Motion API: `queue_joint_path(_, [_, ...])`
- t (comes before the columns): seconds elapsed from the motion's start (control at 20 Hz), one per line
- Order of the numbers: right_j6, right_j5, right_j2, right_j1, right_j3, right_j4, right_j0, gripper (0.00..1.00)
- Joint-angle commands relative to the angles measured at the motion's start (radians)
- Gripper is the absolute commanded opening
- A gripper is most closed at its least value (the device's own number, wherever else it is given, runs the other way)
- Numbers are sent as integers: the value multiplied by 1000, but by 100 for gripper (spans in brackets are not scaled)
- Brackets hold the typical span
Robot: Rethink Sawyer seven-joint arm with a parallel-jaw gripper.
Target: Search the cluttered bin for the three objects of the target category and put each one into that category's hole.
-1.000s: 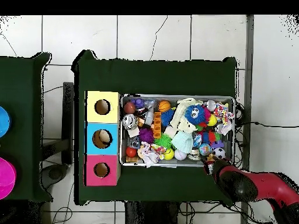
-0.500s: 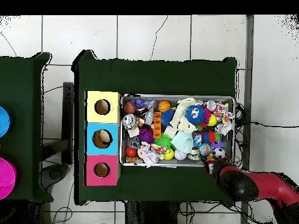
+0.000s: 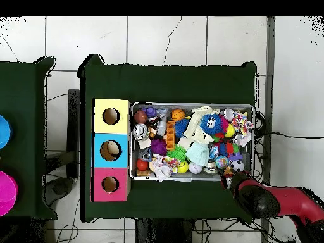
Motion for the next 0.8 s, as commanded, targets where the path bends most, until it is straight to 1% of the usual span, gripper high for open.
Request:
queue_joint_path(0.05, [-330,137,48,-23,-96,6,0,100])
queue_joint_path(0.25, [-331,151,55,-42,-86,24,3,100])
queue_joint_path(0.5, [-338,168,64,-45,-95,37,7,100])
queue_joint_path(0.8, [-361,165,68,-10,-122,23,-5,100])
